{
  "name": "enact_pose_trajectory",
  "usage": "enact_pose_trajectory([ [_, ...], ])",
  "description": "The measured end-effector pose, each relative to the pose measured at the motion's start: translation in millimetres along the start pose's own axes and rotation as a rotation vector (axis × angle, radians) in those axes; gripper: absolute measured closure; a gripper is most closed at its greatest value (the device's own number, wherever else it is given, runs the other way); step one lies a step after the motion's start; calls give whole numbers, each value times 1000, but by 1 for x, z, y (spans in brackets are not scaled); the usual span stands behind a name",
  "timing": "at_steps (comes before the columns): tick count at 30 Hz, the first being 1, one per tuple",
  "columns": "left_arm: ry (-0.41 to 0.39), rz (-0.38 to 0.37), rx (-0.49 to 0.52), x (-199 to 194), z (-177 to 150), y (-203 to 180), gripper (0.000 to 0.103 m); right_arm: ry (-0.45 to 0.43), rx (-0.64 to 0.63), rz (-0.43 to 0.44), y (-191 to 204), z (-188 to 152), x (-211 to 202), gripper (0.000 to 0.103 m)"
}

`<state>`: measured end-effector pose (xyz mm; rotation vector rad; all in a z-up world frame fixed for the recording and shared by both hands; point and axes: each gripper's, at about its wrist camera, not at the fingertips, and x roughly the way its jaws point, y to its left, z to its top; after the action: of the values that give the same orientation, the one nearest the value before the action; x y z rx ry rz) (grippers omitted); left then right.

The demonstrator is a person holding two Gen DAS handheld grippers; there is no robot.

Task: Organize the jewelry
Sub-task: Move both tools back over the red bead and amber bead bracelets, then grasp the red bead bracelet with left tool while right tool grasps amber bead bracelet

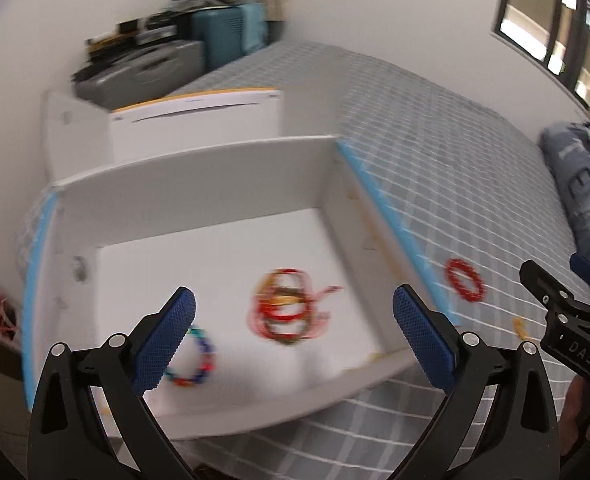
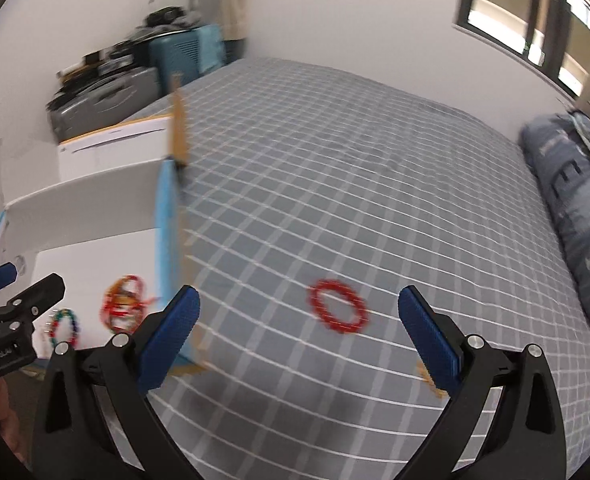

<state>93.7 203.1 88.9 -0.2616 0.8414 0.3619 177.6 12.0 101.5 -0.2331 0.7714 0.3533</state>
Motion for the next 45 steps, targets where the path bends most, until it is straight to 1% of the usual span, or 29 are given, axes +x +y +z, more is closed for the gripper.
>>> enact_pose_trajectory([
  [3, 6, -41, 45, 3, 1, -38, 6, 12, 30, -38, -37, -11, 2, 7],
  [5, 1, -83, 75, 2, 0, -67, 6, 24, 60, -62, -66, -20, 5, 7],
  [7, -8, -106, 103, 2, 0, -89, 6, 38, 84, -78, -90, -30, 11, 7],
  [8, -11, -121, 128, 3, 0, -107, 6, 47, 96, -87, -102, -35, 15, 7],
  [11, -9, -142, 183, 12, 0, -143, 6, 70, 120, -105, -131, -52, 28, 7],
  [15, 5, -140, 252, 41, -1, -186, 6, 92, 155, -112, -160, -73, 49, 7],
  [20, 70, -151, 306, 95, -8, -222, 6, 122, 181, -103, -174, -97, 72, 8],
  [25, 113, -160, 324, 142, -14, -235, 6, 144, 208, -74, -182, -120, 96, 8],
  [28, 125, -163, 336, 161, -18, -236, 6, 150, 210, -57, -180, -130, 105, 8],
  [31, 142, -185, 329, 177, -22, -236, 6, 153, 191, -52, -173, -135, 109, 8],
  [34, 139, -179, 321, 191, -26, -236, 6, 164, 162, -50, -166, -138, 113, 12],
  [38, 166, -191, 296, 212, -34, -233, 6, 186, 155, -33, -161, -142, 119, 19],
  [41, 143, -158, 334, 213, -36, -238, 6, 188, 155, -31, -160, -143, 122, 23],
  [42, 141, -157, 332, 213, -36, -238, 6, 187, 155, -28, -161, -143, 122, 25],
  [44, 141, -158, 326, 214, -36, -239, 7, 185, 157, -19, -160, -143, 121, 36],
  [45, 141, -157, 321, 215, -36, -240, 8, 184, 154, -15, -160, -143, 120, 38],
])
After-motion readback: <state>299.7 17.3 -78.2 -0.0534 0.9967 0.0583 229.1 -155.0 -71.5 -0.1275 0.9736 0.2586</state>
